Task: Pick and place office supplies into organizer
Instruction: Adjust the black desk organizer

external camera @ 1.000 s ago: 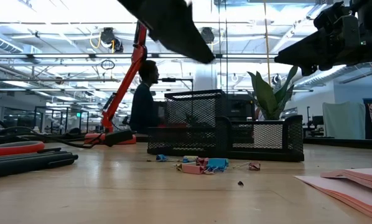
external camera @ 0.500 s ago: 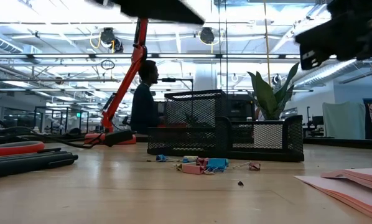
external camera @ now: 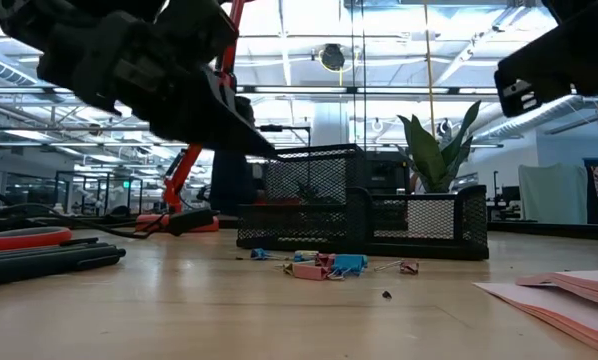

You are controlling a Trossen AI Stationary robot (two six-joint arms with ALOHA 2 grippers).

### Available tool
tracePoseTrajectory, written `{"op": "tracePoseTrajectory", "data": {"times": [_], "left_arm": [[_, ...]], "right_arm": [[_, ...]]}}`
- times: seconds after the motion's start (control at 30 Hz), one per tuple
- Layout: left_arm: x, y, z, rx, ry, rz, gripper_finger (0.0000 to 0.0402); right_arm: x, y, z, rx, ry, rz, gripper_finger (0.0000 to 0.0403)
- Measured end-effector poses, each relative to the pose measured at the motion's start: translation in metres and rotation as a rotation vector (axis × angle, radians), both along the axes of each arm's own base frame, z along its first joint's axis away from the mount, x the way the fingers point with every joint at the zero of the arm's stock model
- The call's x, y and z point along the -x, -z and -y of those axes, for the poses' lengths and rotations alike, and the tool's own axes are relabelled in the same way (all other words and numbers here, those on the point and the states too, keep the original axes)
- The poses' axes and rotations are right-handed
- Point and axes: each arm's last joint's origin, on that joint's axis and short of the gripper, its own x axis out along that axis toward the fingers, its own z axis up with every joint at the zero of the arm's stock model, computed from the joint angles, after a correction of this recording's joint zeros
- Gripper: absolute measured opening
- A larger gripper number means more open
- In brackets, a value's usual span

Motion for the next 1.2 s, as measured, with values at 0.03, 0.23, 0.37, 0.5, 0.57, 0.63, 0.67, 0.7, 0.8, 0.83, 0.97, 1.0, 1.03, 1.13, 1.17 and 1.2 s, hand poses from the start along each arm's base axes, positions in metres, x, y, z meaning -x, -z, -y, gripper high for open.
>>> {"op": "tracePoseTrajectory", "data": {"times": [0.03, 0.23, 0.37, 0.5, 0.57, 0.63, 0.67, 0.7, 0.8, 0.83, 0.97, 1.0, 1.03, 1.13, 1.17, 1.2], "left_arm": [[-0.001, 0.001, 0.0, -0.007, 0.002, 0.002, 0.0004], [-0.001, 0.002, -0.003, -0.067, -0.037, 0.008, 0.0014], [-0.002, 0.0, -0.003, -0.076, -0.035, 0.032, 0.0008], [-0.002, 0.001, -0.005, -0.062, -0.049, 0.018, 0.0007], [-0.003, 0.0, -0.005, -0.068, -0.056, 0.023, 0.0016], [-0.003, 0.0, -0.006, -0.102, -0.075, 0.03, 0.0023], [-0.003, 0.0, -0.006, -0.127, -0.088, 0.037, 0.0024], [-0.003, -0.001, -0.007, -0.147, -0.099, 0.045, 0.0024], [-0.004, -0.003, -0.008, -0.187, -0.111, 0.065, 0.0018], [-0.004, -0.004, -0.008, -0.19, -0.109, 0.076, 0.0015], [-0.004, -0.007, -0.007, -0.197, -0.106, 0.097, 0.0004], [-0.005, -0.007, -0.007, -0.196, -0.106, 0.099, 0.0004], [-0.005, -0.007, -0.007, -0.195, -0.107, 0.103, 0.0005], [-0.005, -0.007, -0.008, -0.198, -0.112, 0.103, 0.0017], [-0.005, -0.007, -0.008, -0.198, -0.111, 0.103, 0.0021], [-0.005, -0.007, -0.008, -0.197, -0.112, 0.104, 0.0025]], "right_arm": [[-0.002, 0.002, -0.002, -0.012, -0.001, -0.005, 0.0001], [-0.017, 0.025, -0.014, -0.074, 0.012, -0.123, 0.0], [-0.037, 0.028, -0.032, -0.068, 0.004, -0.171, 0.0], [-0.056, 0.026, -0.052, -0.045, -0.047, -0.191, 0.0], [-0.062, 0.028, -0.058, -0.03, -0.042, -0.236, 0.0], [-0.065, 0.033, -0.06, -0.021, -0.031, -0.282, 0.0], [-0.065, 0.035, -0.06, -0.028, -0.026, -0.297, 0.0], [-0.065, 0.035, -0.06, -0.041, -0.018, -0.306, 0.0], [-0.064, 0.037, -0.059, -0.082, 0.006, -0.337, 0.0], [-0.063, 0.038, -0.059, -0.091, 0.011, -0.351, 0.0], [-0.06, 0.043, -0.057, -0.119, 0.046, -0.417, 0.0], [-0.059, 0.045, -0.057, -0.12, 0.055, -0.435, 0.0], [-0.059, 0.046, -0.056, -0.123, 0.061, -0.448, 0.0], [-0.058, 0.047, -0.055, -0.138, 0.077, -0.469, 0.0], [-0.057, 0.048, -0.055, -0.134, 0.08, -0.477, 0.0], [-0.057, 0.049, -0.055, -0.131, 0.085, -0.48, 0.0]]}}
